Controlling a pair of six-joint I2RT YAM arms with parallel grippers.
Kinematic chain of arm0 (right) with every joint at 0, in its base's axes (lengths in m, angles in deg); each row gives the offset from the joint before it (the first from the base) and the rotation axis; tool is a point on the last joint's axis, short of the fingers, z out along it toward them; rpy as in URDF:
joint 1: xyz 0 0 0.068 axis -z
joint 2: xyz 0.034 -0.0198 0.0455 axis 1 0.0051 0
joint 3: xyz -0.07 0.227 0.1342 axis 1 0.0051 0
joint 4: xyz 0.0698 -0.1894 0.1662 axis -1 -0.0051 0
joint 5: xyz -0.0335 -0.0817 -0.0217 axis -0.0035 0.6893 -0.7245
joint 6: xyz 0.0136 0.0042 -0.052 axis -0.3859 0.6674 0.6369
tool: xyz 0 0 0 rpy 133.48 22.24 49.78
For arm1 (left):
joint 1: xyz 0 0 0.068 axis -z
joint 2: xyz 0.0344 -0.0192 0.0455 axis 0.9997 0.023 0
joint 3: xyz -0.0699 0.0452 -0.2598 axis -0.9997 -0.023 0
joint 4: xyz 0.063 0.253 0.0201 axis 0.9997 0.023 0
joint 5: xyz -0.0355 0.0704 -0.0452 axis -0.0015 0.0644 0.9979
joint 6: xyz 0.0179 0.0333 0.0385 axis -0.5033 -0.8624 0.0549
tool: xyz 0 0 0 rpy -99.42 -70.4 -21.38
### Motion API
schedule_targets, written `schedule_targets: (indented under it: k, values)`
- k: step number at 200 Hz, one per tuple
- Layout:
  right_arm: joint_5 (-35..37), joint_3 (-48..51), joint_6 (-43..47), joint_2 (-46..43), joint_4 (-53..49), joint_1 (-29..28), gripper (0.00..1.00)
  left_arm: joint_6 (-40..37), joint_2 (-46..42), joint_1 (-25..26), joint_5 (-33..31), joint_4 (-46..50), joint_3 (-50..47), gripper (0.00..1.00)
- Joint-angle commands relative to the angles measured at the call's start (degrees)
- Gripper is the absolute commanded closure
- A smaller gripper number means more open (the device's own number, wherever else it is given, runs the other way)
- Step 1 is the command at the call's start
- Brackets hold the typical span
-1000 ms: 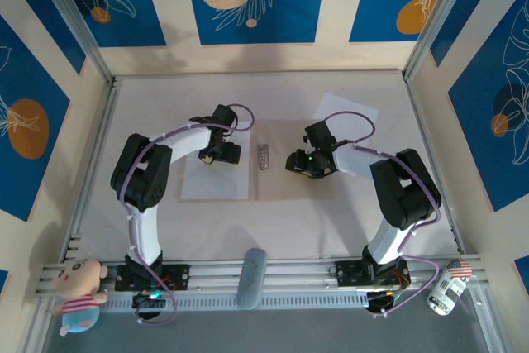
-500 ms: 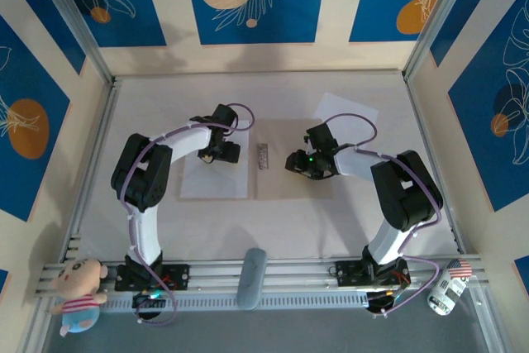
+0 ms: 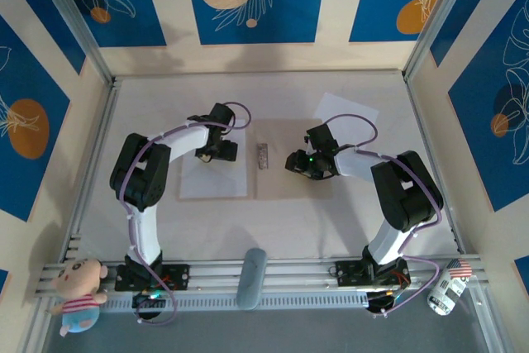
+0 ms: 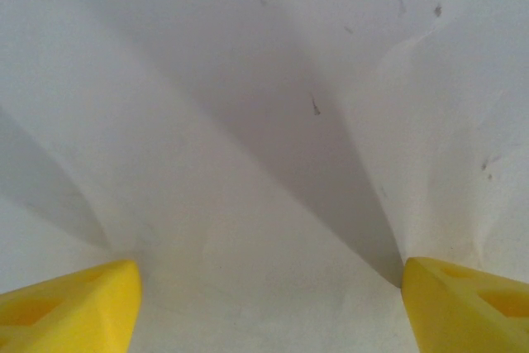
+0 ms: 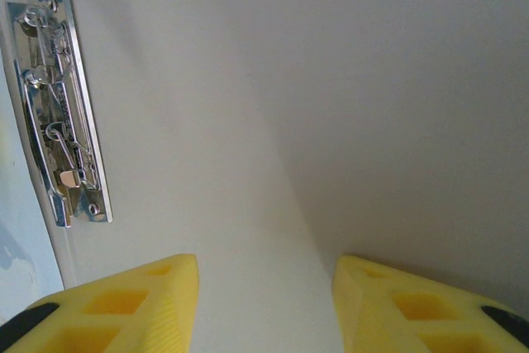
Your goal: Put the files into the folder
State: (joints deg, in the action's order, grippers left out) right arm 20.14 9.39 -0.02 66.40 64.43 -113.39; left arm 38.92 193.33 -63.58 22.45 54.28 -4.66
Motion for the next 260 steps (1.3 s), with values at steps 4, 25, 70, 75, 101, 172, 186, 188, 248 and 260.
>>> schedule_targets:
  k: [4,25,70,75,101,172,186,188,248,260]
  values:
    - [-0.4,1.6,-0.6,-0.2,-2.5,-1.0,0.51,0.3,-0.1,-1.0,-0.5,2.4,0.7,0.18]
    - [-0.4,1.3,-0.8,0.0,-2.5,-1.3,0.52,-0.7,-0.6,-0.8,1.0,1.6,0.5,0.18]
    - [0.1,0.5,-1.2,0.3,-2.9,-2.0,0.52,-4.4,-0.7,-0.1,4.2,0.6,0.1,0.18]
    - [0.2,0.4,-1.2,0.4,-2.9,-2.1,0.52,-4.9,-0.5,0.0,4.4,0.7,0.1,0.18]
    - [0.3,0.2,-1.2,0.3,-3.3,-2.3,0.51,-6.3,-0.3,0.1,3.4,1.3,-0.1,0.18]
    - [1.3,0.3,-1.3,-0.3,-4.3,-2.3,0.51,-11.2,0.3,-0.1,-5.0,5.6,3.2,0.18]
    - [1.3,0.3,-1.3,-0.2,-4.3,-2.2,0.51,-12.0,0.2,-0.1,-5.3,6.0,3.6,0.18]
    - [1.3,0.3,-1.3,-0.2,-4.3,-2.2,0.51,-12.1,0.2,-0.1,-5.3,6.0,3.7,0.18]
    - [1.1,-0.4,-1.4,0.1,-4.5,-2.5,0.51,-10.6,-4.5,1.2,8.0,2.6,1.4,0.17]
    - [1.0,-0.5,-1.3,0.1,-4.6,-2.6,0.51,-10.4,-5.7,1.7,9.3,2.2,0.5,0.16]
